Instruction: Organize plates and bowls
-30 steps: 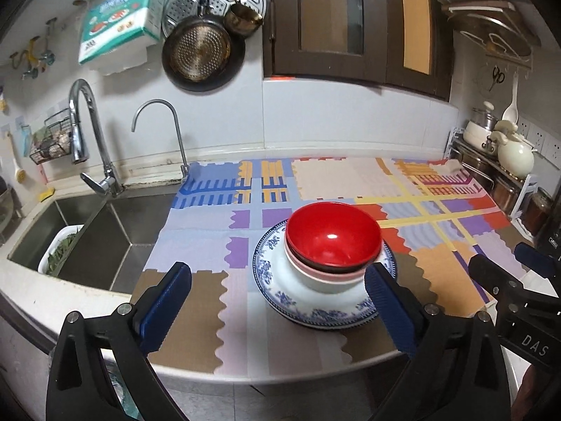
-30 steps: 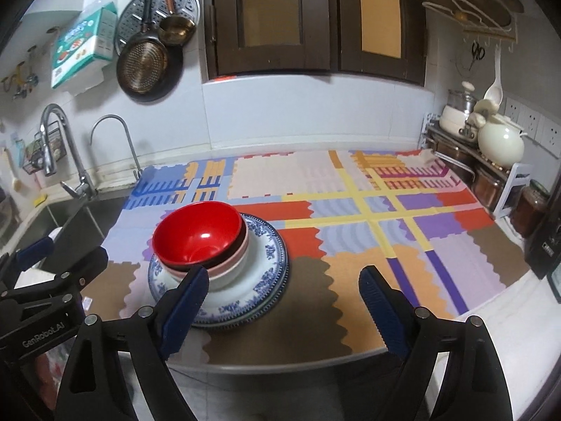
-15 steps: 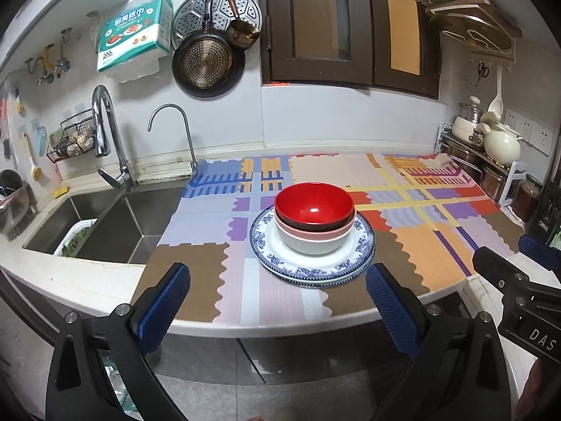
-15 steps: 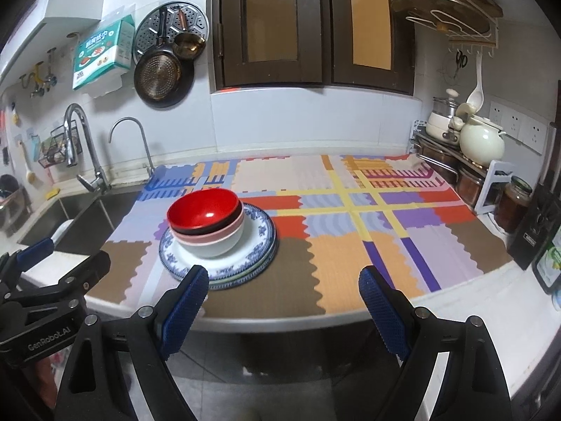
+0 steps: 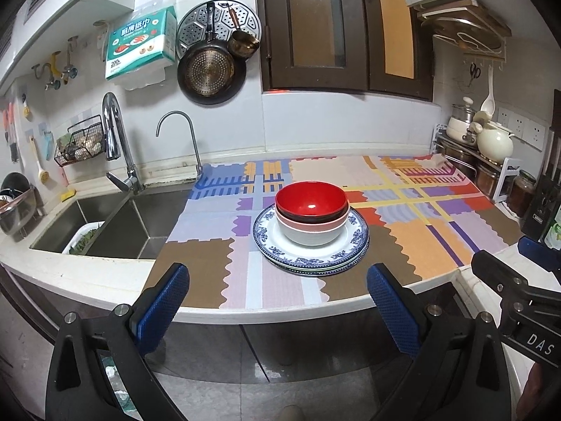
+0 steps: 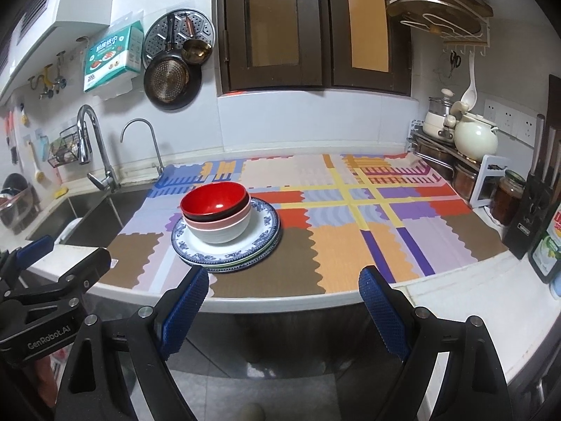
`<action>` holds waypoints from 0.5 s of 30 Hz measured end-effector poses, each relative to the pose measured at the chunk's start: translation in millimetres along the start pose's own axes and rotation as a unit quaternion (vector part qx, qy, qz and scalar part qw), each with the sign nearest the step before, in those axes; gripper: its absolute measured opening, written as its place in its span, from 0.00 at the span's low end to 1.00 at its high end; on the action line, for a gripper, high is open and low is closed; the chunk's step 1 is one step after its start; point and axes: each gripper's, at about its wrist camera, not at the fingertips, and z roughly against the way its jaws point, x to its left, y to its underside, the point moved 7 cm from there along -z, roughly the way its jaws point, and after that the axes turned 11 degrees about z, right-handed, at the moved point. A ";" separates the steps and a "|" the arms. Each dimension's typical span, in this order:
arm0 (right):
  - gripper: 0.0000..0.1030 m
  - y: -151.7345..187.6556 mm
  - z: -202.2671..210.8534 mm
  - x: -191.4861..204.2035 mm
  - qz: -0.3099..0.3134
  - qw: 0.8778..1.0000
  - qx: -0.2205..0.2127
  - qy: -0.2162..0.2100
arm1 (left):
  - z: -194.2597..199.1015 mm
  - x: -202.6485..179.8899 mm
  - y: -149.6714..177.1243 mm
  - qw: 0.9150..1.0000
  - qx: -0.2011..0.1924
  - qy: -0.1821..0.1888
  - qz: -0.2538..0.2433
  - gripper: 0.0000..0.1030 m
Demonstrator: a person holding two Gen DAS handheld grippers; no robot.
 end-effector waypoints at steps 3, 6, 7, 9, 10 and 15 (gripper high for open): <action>0.86 1.5 4.7 -0.5 0.001 1.000 -0.003 0.002 | 2.5 -1.9 -0.2 1.000 -0.003 0.003 -0.001 1.00; 0.86 3.2 7.8 -2.0 0.001 1.000 -0.004 0.005 | 4.3 -5.0 -0.2 1.000 -0.005 0.006 -0.002 1.00; 0.86 3.9 8.3 -2.9 0.001 1.000 -0.004 0.006 | 4.7 -5.6 -0.1 1.000 -0.005 0.006 -0.003 1.00; 0.86 5.2 9.9 -4.5 0.001 1.000 -0.003 0.008 | 5.9 -7.2 0.1 1.000 -0.007 0.008 -0.002 1.00; 0.86 5.7 10.6 -5.3 0.001 1.000 -0.003 0.009 | 6.0 -7.9 0.0 1.000 -0.007 0.008 -0.002 1.00; 0.86 7.9 12.3 -8.4 -0.002 1.000 -0.002 0.011 | 5.6 -10.6 1.3 1.000 -0.004 0.010 -0.004 1.00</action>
